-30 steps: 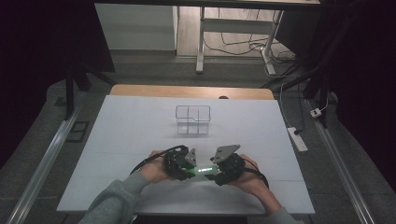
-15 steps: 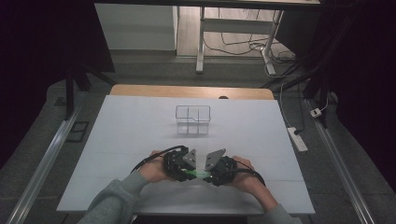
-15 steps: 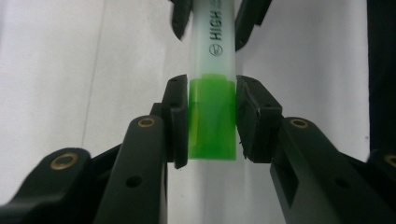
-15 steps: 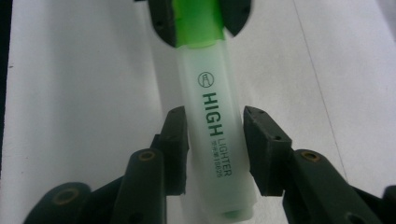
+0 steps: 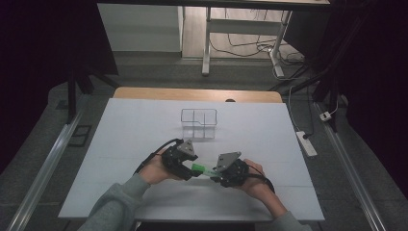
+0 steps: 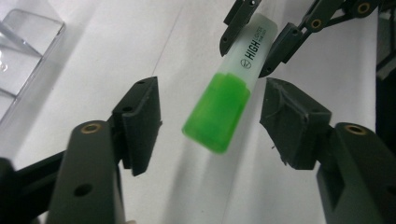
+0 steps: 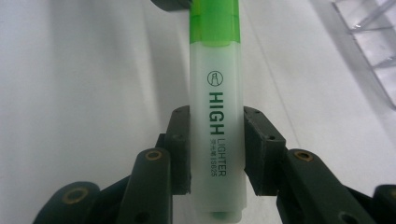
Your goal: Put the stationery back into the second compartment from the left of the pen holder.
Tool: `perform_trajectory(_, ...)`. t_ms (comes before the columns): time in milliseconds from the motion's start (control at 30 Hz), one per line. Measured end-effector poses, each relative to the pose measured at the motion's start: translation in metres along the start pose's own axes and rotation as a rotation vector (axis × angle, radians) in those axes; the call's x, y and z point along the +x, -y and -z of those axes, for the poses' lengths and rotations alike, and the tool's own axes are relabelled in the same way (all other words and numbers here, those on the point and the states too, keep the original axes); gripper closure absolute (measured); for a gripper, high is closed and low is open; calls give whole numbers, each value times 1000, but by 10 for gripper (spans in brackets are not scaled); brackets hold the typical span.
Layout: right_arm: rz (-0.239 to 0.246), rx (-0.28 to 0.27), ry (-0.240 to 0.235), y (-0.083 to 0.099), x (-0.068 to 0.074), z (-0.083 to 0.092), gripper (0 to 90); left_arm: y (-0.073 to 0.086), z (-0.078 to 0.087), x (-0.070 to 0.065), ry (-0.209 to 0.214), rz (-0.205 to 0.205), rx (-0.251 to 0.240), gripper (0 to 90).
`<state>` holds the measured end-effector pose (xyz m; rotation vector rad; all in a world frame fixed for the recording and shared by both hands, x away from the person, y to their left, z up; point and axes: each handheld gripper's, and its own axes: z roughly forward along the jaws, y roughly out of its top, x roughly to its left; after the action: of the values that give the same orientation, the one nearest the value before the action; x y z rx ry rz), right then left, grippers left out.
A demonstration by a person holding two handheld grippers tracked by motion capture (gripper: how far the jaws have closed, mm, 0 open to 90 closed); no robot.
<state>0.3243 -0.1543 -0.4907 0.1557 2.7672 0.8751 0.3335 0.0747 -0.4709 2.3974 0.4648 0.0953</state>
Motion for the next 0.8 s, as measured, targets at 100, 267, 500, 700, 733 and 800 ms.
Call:
perform_trajectory(100, -26, -9, 22, 2, -2, 2, 651, 2, 1, 3, -1, 37, -12, 325)
perform_trajectory(267, -52, -35, 52, 4, -4, 4, 651, 5, 3, 6, -8, 72, -43, 310)
perform_trajectory(500, -98, -70, 87, 7, -8, 8, 652, 10, 8, 13, -3, 131, -119, 324)
perform_trajectory(700, -111, -90, 114, 8, -9, 9, 651, 12, 10, 16, -1, 156, -156, 336)
perform_trajectory(733, -112, -89, 123, 8, -9, 9, 651, 12, 10, 16, 0, 161, -161, 337)
perform_trajectory(800, -116, -103, 133, 8, -9, 9, 651, 13, 10, 17, 7, 172, -173, 337)
